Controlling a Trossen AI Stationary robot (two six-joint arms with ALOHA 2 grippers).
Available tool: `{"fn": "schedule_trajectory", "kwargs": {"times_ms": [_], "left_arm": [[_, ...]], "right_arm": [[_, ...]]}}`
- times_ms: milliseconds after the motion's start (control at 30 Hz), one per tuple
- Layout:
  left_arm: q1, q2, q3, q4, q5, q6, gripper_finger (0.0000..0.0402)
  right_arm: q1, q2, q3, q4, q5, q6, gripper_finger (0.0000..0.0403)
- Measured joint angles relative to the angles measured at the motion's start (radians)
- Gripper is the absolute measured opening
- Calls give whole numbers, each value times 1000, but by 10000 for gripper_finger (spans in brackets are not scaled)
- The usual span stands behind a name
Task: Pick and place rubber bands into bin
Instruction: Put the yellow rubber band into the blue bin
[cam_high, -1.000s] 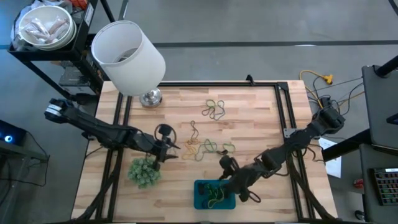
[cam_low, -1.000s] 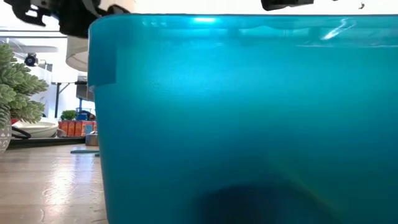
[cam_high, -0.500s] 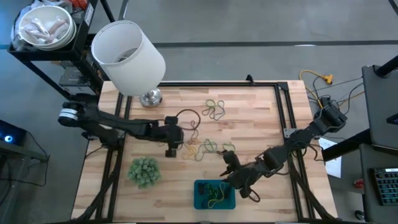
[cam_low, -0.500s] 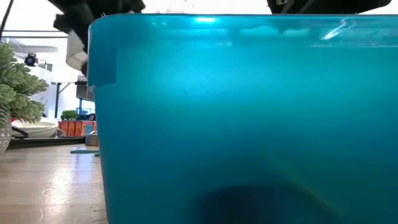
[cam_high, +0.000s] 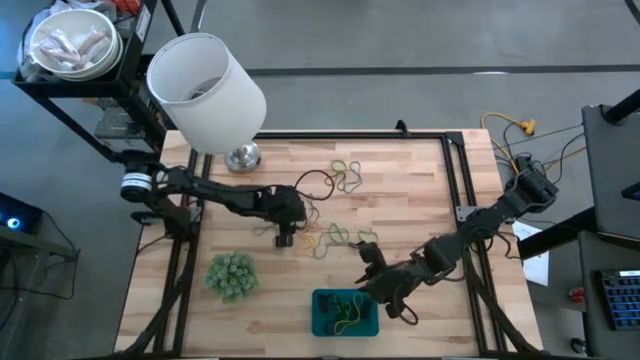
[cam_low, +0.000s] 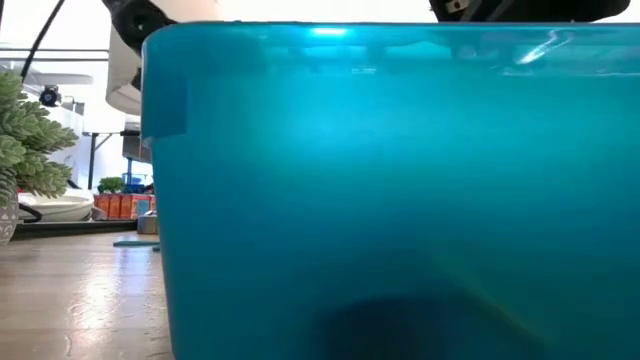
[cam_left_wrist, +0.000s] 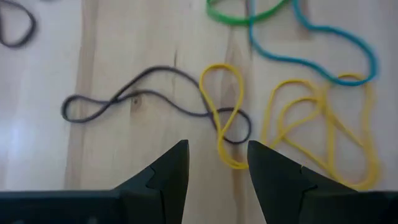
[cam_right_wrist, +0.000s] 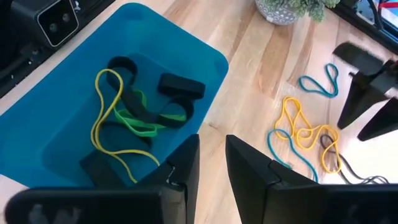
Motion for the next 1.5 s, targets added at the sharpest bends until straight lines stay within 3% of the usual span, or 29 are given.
{"fn": "schedule_trajectory", "kwargs": {"times_ms": [333, 933, 1500], "left_arm": [[20, 76, 45, -5, 58, 16, 145], [27, 80, 39, -15, 96, 14, 74], [29, 86, 38, -34, 97, 13, 69]], "right_arm": [[0, 0, 0, -1, -2, 7, 79], [0, 0, 0, -1, -2, 7, 68], [0, 1, 0, 0, -2, 7, 68]]}}
